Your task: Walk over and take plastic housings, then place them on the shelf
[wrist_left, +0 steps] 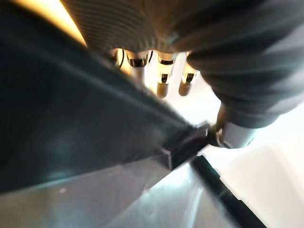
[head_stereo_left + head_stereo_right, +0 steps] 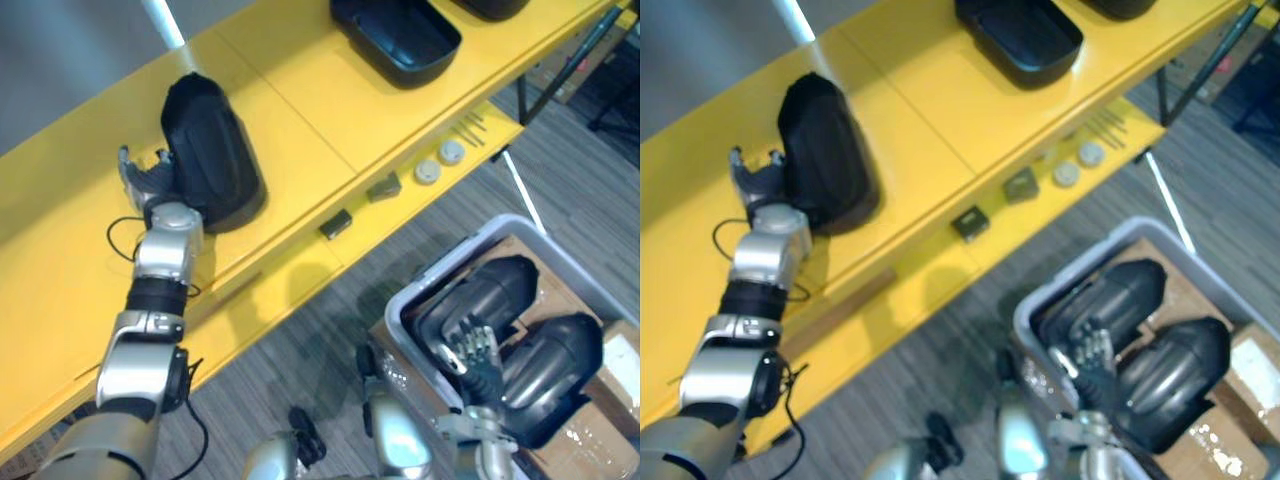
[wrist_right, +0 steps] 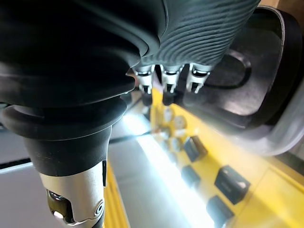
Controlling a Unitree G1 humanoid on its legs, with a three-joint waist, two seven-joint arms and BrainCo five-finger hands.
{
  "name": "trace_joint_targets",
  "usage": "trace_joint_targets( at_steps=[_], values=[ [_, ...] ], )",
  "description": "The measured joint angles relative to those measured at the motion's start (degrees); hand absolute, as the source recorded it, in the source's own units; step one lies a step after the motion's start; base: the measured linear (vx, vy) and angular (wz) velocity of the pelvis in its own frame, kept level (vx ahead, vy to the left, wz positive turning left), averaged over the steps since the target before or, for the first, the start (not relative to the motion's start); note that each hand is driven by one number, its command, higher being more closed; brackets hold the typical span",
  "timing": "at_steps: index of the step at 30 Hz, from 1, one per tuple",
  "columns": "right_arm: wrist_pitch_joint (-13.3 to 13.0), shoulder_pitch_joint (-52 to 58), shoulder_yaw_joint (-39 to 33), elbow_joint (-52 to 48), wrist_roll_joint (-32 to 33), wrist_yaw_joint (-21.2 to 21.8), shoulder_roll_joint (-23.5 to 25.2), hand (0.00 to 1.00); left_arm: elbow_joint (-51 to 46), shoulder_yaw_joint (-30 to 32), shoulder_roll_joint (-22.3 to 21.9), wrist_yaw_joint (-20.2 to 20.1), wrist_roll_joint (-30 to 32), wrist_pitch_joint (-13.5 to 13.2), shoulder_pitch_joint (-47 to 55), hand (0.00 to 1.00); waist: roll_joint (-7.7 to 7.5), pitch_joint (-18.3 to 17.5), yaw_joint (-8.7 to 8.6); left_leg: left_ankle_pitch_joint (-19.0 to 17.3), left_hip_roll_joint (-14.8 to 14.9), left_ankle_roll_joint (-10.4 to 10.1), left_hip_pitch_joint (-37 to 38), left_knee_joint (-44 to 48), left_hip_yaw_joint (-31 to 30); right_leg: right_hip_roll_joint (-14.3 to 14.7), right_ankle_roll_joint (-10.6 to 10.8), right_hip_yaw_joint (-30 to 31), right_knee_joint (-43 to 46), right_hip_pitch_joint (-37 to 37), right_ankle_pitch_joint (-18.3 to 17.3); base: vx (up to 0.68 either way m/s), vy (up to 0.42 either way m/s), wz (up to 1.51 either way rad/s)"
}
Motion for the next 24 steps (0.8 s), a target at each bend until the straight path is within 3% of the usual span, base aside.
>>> trace_joint_targets(
  at_steps=[9, 14, 18, 21, 24],
  values=[
    [0.0, 0.1, 1.3, 0.0, 0.0, 0.0, -0.2, 0.00, 0.1, 0.0, 0.0, 2.5, -2.2, -2.3, 0.0, 0.00, 0.00, 0.0, 0.03, 0.0, 0.0, 0.0, 0.0, 0.0, 0.0, 0.0, 0.1, 0.0, 0.1, 0.0, 0.0, 0.00, 0.000, 0.00],
    [-0.6, 0.4, 1.3, 0.0, -0.2, -1.8, -0.2, 0.00, 0.1, 0.1, 0.0, 6.7, -4.9, -7.1, 0.0, 0.00, 0.00, 0.0, 0.03, 0.0, 0.0, 0.0, 0.1, -0.1, -0.2, 0.0, 0.1, -0.2, 0.1, 0.1, 0.1, 0.00, 0.000, 0.00],
    [-3.0, 0.9, 1.3, -0.3, -4.8, -5.1, -0.2, 0.00, -0.5, 0.1, -0.1, 7.7, -9.8, -16.8, 0.0, 0.00, 0.01, 0.0, -0.32, 0.0, 0.0, 0.0, 1.3, -0.2, -1.5, -0.1, 0.1, -1.3, -0.2, 1.9, -0.2, 0.00, 0.002, 0.11],
    [-4.1, 0.4, 0.9, -2.7, -8.0, -6.5, -0.2, 0.00, -6.4, 0.1, -0.1, 6.9, -12.8, -24.8, 0.5, 0.00, 0.00, 0.0, -0.20, 0.1, -0.2, 0.1, 2.6, -0.8, -2.2, -0.2, 0.1, -1.7, -0.8, 3.6, -0.3, 0.00, 0.009, 0.08],
    [-4.1, -1.8, -0.3, -5.0, -12.7, -7.8, -0.2, 0.00, -12.2, 0.1, 0.0, 5.6, -13.7, -30.3, 0.8, 0.00, -0.04, -0.1, -0.27, 0.4, -0.5, 0.2, 4.1, -1.7, -3.1, -0.4, 0.3, -2.8, -2.0, 5.8, -0.2, 0.00, 0.010, 0.16]
  ],
)
